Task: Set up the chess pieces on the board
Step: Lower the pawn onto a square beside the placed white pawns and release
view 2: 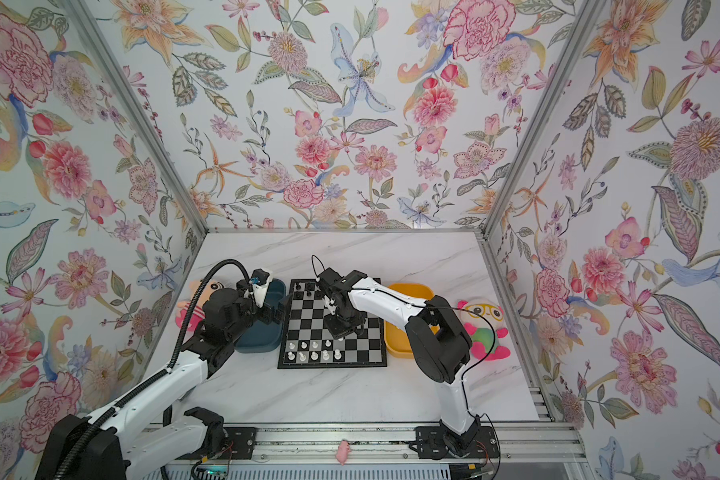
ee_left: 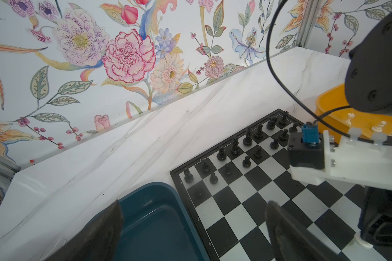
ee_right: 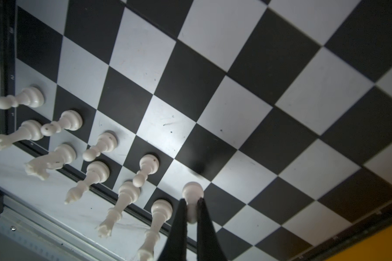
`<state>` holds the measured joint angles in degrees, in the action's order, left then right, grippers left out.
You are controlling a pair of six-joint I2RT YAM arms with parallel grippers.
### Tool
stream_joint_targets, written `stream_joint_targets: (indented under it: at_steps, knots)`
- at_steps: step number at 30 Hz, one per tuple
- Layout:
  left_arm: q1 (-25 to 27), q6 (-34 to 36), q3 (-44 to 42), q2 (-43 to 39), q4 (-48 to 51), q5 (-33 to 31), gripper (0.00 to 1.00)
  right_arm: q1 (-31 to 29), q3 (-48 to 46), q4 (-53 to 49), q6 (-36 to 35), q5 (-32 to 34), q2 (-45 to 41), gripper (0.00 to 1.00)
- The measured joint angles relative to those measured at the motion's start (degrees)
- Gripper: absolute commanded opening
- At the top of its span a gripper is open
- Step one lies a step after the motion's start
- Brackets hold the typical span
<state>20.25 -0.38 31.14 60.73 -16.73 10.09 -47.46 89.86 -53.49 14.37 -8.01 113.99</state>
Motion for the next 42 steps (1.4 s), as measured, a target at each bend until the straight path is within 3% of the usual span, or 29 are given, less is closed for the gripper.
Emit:
stream_joint_targets:
  at_steps: [28, 42]
  knots:
    - [-0.04, 0.02, -0.81, -1.07, -0.04, 0.0, 0.99, -1.22, -1.2, 0.17, 0.7, -0.59, 0.85, 0.01]
    - [-0.04, 0.0, -0.9, -1.18, -0.04, 0.0, 0.99, -1.33, -1.2, 0.15, 1.49, -0.33, 1.01, 0.25]
